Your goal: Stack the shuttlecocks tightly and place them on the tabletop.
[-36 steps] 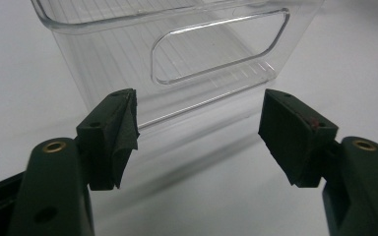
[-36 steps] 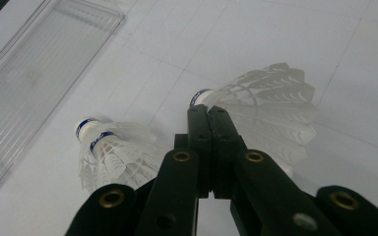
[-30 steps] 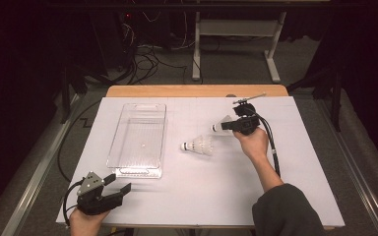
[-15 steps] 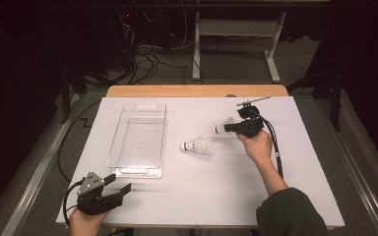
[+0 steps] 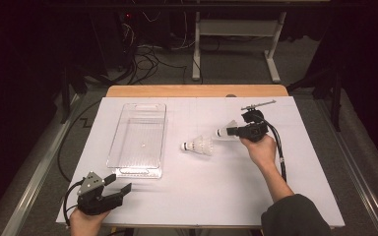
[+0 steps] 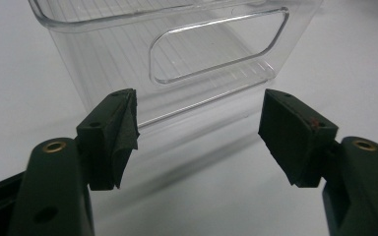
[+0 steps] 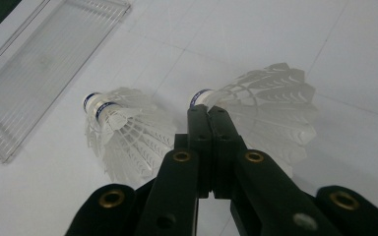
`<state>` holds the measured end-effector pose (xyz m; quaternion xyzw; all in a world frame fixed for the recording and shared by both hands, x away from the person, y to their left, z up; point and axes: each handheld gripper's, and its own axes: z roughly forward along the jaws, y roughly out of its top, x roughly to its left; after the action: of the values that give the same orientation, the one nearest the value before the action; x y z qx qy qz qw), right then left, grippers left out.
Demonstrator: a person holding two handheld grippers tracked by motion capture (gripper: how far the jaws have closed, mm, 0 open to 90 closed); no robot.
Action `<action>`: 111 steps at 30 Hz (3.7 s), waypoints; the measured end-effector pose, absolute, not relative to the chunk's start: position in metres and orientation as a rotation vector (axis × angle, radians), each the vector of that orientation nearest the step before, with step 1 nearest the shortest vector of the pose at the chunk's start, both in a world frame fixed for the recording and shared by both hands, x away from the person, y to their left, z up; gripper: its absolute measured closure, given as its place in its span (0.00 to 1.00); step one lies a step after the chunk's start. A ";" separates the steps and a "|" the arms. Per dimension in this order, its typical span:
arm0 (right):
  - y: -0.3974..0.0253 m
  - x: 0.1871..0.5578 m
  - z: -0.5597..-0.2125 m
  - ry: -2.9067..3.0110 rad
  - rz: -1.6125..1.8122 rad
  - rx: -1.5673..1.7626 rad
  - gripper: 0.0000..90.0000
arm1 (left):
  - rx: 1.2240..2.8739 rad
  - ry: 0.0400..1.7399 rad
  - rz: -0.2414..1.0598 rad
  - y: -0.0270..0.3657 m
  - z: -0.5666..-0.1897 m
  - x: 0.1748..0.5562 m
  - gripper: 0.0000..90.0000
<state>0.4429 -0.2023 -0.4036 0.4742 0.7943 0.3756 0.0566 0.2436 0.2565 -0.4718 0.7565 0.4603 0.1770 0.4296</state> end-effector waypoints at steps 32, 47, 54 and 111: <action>-0.219 0.416 -0.414 2.420 1.202 1.425 1.00 | 1.884 1.153 0.439 0.257 -0.472 0.244 0.36; -0.225 0.401 -0.422 2.430 1.235 1.415 1.00 | 1.887 1.152 0.439 0.256 -0.472 0.244 0.36; -0.225 0.394 -0.425 2.438 1.247 1.404 1.00 | 1.887 1.152 0.438 0.256 -0.472 0.244 0.36; -0.206 0.389 -0.424 2.462 1.290 1.364 1.00 | 1.888 1.151 0.438 0.255 -0.472 0.244 0.36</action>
<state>0.3890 -0.2058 -0.4239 0.4405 0.7950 0.4165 0.0225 0.2437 0.2554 -0.4718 0.7566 0.4612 0.1753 0.4291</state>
